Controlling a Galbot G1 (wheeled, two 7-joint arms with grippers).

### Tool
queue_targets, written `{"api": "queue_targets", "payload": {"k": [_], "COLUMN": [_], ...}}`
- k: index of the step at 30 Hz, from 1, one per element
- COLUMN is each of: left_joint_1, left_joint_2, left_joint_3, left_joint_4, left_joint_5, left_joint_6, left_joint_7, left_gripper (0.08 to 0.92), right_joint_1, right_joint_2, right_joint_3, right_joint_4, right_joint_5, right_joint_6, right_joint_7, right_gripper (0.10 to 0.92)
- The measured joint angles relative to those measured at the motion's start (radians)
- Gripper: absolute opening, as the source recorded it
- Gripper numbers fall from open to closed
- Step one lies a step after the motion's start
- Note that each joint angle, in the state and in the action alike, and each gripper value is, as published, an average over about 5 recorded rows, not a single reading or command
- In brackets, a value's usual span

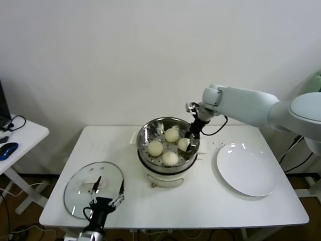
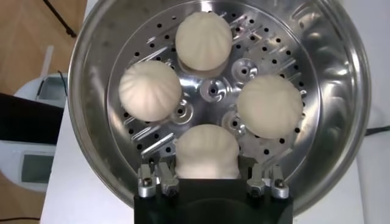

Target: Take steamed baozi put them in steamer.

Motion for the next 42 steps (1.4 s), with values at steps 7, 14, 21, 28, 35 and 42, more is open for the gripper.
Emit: {"api": "queue_targets", "payload": {"k": [7,14,21,28,35,42], "left_joint_1": [-0.002,-0.001,-0.002,-0.011,-0.031,-0.045], "left_joint_2": [-0.001,0.000,0.003,0.009,0.023,0.031], "left_joint_3": [0.002,-0.004,-0.007,-0.020,-0.046,-0.073], "left_joint_4": [0.000,0.002,0.005,0.009,0.011,0.010], "left_joint_5": [0.002,0.001,-0.003,-0.015,-0.037,-0.049], "left_joint_6": [0.001,0.001,0.000,0.002,0.014,0.017], "left_joint_7": [0.000,-0.002,-0.003,-0.010,-0.019,-0.018], "left_gripper": [0.823,0.823,0.823,0.823,0.823,0.823], "right_joint_1": [-0.004,0.003,0.039,0.076,0.076,-0.010], "right_joint_2": [0.014,0.022,0.013,-0.045,-0.175,-0.349], "right_joint_3": [0.004,0.008,-0.001,0.029,0.122,0.283], "right_joint_4": [-0.010,-0.010,0.015,0.065,0.163,0.289], "right_joint_5": [-0.006,-0.004,0.020,0.030,0.003,-0.046], "right_joint_6": [0.006,0.016,0.027,0.033,0.028,0.027], "right_joint_7": [0.001,-0.009,-0.014,0.011,0.075,0.199], "right_gripper": [0.775,0.822,0.823,0.823,0.823,0.823]}}
